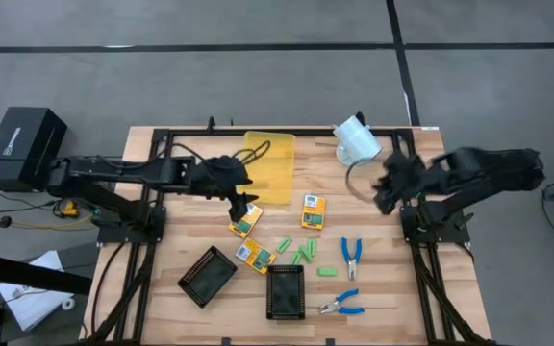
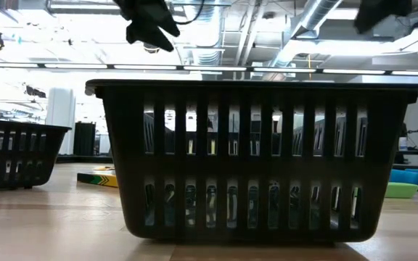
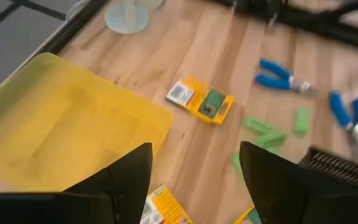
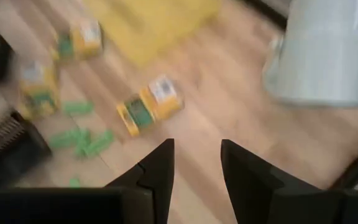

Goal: Pick & Place School Supplies
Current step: Put the blue puncher into the right black bin

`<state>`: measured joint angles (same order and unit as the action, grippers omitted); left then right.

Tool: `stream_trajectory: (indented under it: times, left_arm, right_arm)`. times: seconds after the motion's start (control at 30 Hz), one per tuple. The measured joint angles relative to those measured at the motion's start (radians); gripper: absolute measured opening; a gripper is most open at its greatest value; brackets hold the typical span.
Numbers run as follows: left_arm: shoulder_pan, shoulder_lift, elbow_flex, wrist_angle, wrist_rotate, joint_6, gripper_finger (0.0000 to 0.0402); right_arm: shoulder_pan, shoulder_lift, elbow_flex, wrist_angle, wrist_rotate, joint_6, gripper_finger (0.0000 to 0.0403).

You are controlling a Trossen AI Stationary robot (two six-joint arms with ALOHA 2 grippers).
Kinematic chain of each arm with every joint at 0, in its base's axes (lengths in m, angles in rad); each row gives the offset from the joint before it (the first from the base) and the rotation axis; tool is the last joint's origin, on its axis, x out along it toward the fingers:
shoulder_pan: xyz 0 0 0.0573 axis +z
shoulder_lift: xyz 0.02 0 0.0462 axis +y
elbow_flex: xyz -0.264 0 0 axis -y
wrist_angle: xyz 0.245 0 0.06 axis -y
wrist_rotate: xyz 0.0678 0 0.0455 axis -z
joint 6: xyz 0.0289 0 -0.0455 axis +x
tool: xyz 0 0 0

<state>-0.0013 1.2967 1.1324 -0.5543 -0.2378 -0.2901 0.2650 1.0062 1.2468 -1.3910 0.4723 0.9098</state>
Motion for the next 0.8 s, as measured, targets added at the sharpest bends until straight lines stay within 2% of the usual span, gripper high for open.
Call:
stream_trajectory:
  times: [0.17,0.33,0.47,0.6,0.8]
  left_arm:
    - [0.014,0.059,0.000,0.022,-0.001,0.037,0.0237]
    - [0.048,0.087,0.000,0.039,0.000,0.082,0.0237]
    - [0.087,0.083,0.000,0.054,0.000,0.131,0.0237]
    - [0.133,0.083,0.000,0.055,0.019,0.158,0.0237]
    - [0.194,0.083,0.000,0.056,0.073,0.196,0.0237]
  right_arm:
    - [0.073,0.049,-0.153,0.090,-0.075,0.143,0.0123]
    - [0.153,0.063,-0.316,0.268,-0.154,0.297,0.0123]
    - [0.210,0.063,-0.429,0.435,-0.162,0.434,0.0123]
    - [0.241,0.081,-0.492,0.522,-0.166,0.553,0.0123]
    - [0.260,0.156,-0.497,0.572,-0.204,0.655,0.0123]
